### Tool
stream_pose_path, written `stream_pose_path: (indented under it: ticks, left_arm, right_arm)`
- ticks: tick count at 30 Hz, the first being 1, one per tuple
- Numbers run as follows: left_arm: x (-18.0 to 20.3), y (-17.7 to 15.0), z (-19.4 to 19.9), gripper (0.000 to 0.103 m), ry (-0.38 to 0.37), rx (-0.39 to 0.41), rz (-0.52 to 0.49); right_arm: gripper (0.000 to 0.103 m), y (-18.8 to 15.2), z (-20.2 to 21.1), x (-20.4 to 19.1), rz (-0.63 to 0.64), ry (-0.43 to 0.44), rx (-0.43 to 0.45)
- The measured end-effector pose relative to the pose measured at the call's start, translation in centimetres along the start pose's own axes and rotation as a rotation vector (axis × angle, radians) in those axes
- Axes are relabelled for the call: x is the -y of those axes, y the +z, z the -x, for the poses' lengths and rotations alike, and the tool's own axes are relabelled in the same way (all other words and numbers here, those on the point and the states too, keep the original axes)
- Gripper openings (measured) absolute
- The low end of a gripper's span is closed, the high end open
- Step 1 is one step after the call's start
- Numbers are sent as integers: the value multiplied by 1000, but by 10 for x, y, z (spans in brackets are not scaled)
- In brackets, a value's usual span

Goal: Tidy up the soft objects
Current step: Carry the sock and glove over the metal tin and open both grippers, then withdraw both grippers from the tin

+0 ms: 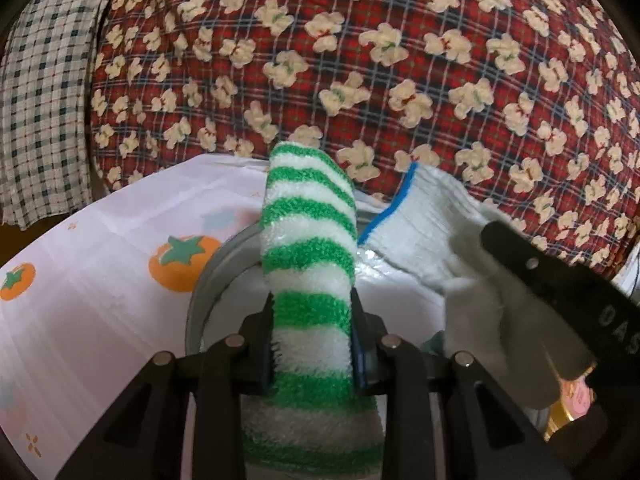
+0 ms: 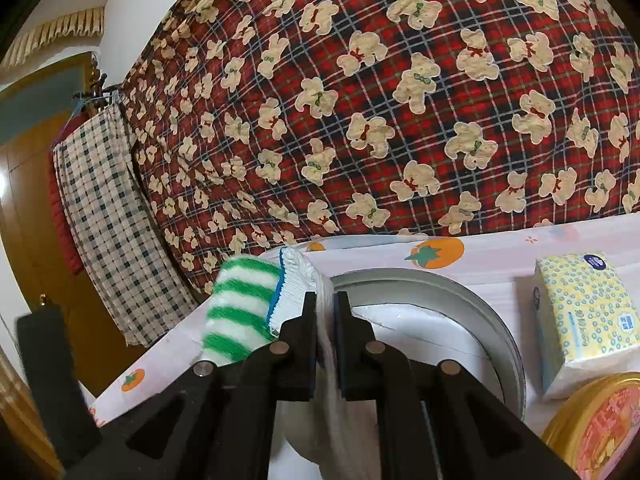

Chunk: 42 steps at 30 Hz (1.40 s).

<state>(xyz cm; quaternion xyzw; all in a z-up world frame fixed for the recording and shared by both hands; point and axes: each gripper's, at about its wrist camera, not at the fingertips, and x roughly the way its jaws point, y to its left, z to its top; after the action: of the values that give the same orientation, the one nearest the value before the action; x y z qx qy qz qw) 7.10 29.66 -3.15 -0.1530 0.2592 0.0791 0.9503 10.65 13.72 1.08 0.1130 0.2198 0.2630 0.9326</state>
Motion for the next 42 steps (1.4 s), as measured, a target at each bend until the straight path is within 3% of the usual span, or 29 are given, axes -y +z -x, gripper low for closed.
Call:
stream_pose_path:
  ticks: [3,5,7,8,9,10,14,21,26,34,42]
  left_arm:
    - [-1,-2,1,33,26,10,3]
    - [-3,-3,6,39,20,35,20]
    - [-2,-4,13,73,48,68,23]
    - [-2,-4,19,81,80,100,29]
    - [-2,-4,26,96,98,139,37]
    - [-3,-5,29,103,105,156,42]
    - [-8,-5,34,102,121,184,70]
    - [-21,-9,53,103,171,278,142]
    - [-28,-12,63,102,182,323,183]
    - [-21,-19,76,102,202,359,170]
    - [-4,-27,89,102,220,388,137]
  right_arm:
    - [11,1,-2,-1,13,-5,-1]
    - [24,0,-3,-1,9,-14,3]
    - [63,0,-5,0,4,-9,-8]
    - [71,0,-5,0,-4,-6,-11]
    - [80,0,-2,2,-16,-4,-1]
    - [82,0,4,3,-28,-5,27]
    - [83,-5,26,-1,-5,-51,159]
    - [83,-10,35,-4,11,-94,175]
    - [89,-14,52,-9,53,-162,252]
    - [89,-20,71,-9,91,-213,311]
    - [89,-25,83,-2,152,-284,302]
